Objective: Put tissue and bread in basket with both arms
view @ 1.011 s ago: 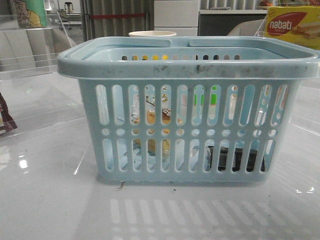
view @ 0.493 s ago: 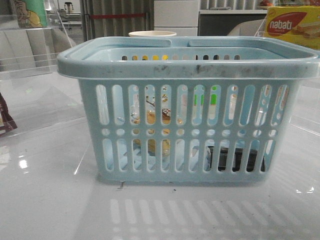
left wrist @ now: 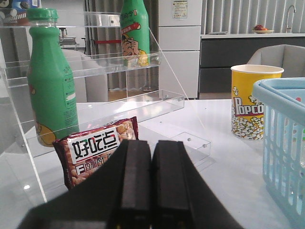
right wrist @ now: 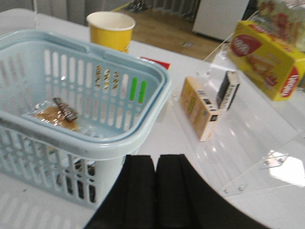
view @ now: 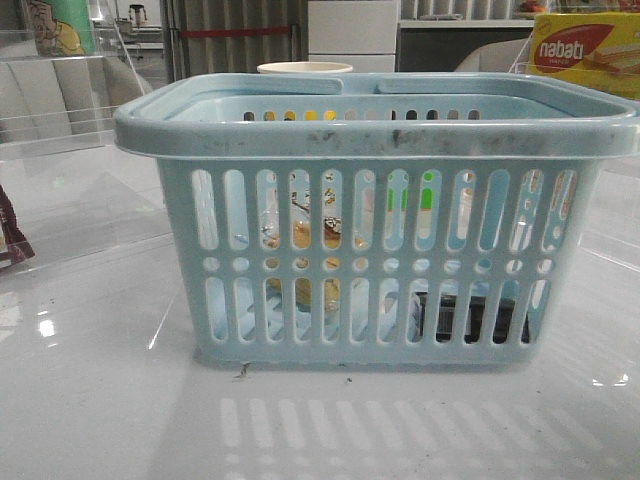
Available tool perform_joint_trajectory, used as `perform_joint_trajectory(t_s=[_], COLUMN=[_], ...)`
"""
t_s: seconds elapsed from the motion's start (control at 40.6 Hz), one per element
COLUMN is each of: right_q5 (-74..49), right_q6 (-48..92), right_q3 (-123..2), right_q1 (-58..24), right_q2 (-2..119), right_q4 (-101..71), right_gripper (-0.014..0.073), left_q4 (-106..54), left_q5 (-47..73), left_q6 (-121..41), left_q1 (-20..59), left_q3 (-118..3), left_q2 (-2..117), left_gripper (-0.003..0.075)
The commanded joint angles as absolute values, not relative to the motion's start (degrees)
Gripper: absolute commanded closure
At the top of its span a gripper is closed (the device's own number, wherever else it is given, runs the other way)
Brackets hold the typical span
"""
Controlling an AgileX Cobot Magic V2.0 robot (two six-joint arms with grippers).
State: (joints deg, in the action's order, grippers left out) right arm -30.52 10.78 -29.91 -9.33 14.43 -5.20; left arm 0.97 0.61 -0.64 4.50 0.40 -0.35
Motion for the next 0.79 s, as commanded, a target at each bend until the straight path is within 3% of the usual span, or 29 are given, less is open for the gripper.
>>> perform_joint_trajectory(t_s=[0.0,0.247,0.542,0.764], right_q5=[-20.3,-12.4,0.0,0.3], right_q6=[11.1,11.1,11.1,11.1], right_q3=[-26.4,-12.8,0.2,1.7], right_q1=[-5.5,2.1,3.1,3.1], right_q2=[10.1,1.0,-1.6,-1.6], right_q4=[-5.0,-5.0,-5.0,-5.0], right_gripper=[0.0571,0.0571,0.0571,0.0571], left_q4=[0.4,0.4,0.4,0.4], left_q5=[-4.4,-4.4,-4.4,-4.4], left_q6=[0.0,0.0,0.0,0.0], left_q1=[4.4,4.4,4.4,4.4], left_q3=[0.4,0.4,0.4,0.4], left_q2=[-1.3,-1.3,-1.3,-1.3], left_gripper=[0.0629,0.0629,0.0629,0.0629])
